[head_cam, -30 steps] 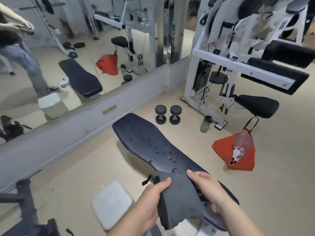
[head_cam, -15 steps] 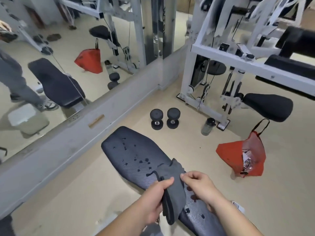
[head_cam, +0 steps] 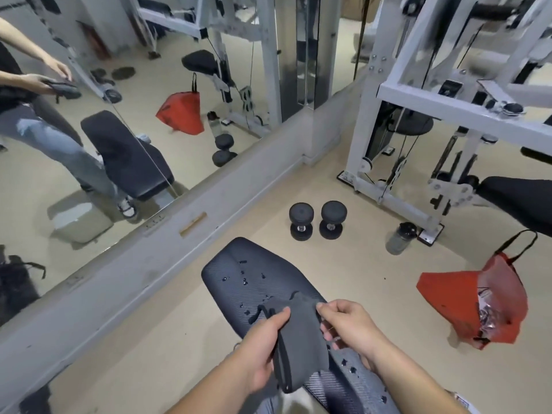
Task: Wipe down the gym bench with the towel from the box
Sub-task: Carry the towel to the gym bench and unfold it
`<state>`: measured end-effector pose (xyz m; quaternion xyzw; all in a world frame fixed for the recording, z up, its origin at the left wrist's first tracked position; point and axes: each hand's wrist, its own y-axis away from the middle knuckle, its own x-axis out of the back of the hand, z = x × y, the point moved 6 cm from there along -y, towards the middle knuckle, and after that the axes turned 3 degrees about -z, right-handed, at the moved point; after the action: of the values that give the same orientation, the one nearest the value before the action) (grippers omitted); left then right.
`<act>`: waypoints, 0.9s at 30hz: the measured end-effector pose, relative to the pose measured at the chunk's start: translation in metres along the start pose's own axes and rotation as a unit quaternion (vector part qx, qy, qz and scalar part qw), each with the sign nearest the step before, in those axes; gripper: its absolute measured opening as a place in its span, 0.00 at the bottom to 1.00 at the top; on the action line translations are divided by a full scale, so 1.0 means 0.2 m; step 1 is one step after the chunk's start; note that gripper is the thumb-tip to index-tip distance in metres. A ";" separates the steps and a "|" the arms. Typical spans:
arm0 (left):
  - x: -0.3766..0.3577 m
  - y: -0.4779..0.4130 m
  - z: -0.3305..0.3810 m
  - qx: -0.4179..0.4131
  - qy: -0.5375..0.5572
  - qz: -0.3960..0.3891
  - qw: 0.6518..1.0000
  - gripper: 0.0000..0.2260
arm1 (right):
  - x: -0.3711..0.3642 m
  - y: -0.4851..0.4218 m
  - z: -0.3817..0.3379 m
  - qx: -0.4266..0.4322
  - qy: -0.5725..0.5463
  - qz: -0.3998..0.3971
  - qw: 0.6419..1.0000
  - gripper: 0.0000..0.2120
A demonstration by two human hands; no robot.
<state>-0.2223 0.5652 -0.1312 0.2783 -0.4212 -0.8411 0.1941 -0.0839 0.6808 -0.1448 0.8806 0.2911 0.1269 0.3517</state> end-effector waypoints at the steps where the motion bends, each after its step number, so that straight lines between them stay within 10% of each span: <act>1: 0.04 -0.04 0.06 -0.006 -0.012 0.009 1.000 0.16 | -0.02 -0.05 -0.03 -0.003 -0.002 0.007 1.000 0.12; 17: 0.78 -1.41 0.52 -0.039 -0.268 0.049 0.961 0.14 | -0.31 -1.57 0.27 0.016 0.234 0.192 0.953 0.11; 27: 0.79 -2.15 0.14 -0.122 -0.231 0.047 0.964 0.09 | -0.15 -2.10 0.87 -0.005 0.396 0.252 0.883 0.34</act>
<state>-0.4006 0.7376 -0.5162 0.0305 -0.3617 -0.9173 0.1637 -0.2100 0.8125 -0.5614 0.7992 0.1738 0.5504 0.1678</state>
